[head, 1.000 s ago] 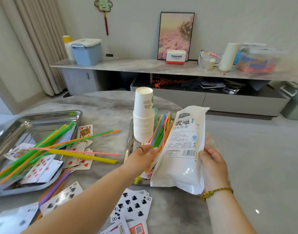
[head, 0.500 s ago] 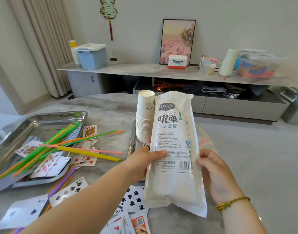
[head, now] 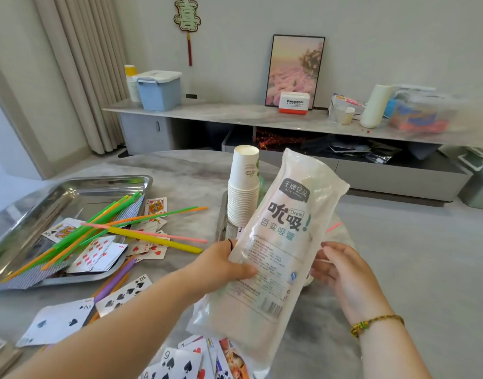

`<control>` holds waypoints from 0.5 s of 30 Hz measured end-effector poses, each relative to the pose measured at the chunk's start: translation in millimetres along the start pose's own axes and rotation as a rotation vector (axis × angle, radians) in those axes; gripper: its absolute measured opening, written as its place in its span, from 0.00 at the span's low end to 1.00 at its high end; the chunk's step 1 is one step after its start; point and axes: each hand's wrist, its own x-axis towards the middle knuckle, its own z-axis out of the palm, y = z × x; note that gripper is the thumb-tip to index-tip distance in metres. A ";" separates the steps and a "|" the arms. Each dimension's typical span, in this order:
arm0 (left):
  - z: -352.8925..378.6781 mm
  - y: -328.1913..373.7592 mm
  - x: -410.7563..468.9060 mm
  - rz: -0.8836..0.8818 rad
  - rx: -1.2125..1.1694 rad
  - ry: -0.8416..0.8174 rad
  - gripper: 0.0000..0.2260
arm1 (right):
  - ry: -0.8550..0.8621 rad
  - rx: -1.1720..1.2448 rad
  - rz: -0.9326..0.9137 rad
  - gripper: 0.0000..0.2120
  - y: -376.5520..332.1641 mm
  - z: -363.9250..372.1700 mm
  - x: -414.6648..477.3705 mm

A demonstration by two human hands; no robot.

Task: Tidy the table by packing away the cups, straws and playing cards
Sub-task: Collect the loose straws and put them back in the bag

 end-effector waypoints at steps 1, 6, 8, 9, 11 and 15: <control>-3.6 0.6 -4.9 0.017 0.053 0.027 0.09 | -0.003 0.013 -0.023 0.06 -1.5 1.3 -0.1; -35.3 10.8 -42.7 0.103 0.381 0.185 0.11 | -0.059 0.151 -0.106 0.07 -8.3 11.3 -0.5; -54.8 15.4 -64.4 0.143 0.524 0.295 0.13 | -0.124 0.210 -0.054 0.07 -9.8 21.6 -3.4; -65.5 16.6 -77.7 0.167 0.610 0.350 0.13 | -0.171 0.242 -0.007 0.09 -9.7 30.3 -6.1; -81.4 14.2 -96.2 0.180 0.838 0.466 0.10 | -0.258 0.286 0.101 0.13 -6.3 43.9 -9.0; -93.9 -8.6 -126.1 0.065 1.307 0.563 0.13 | -0.401 0.246 0.291 0.17 11.5 69.6 -21.3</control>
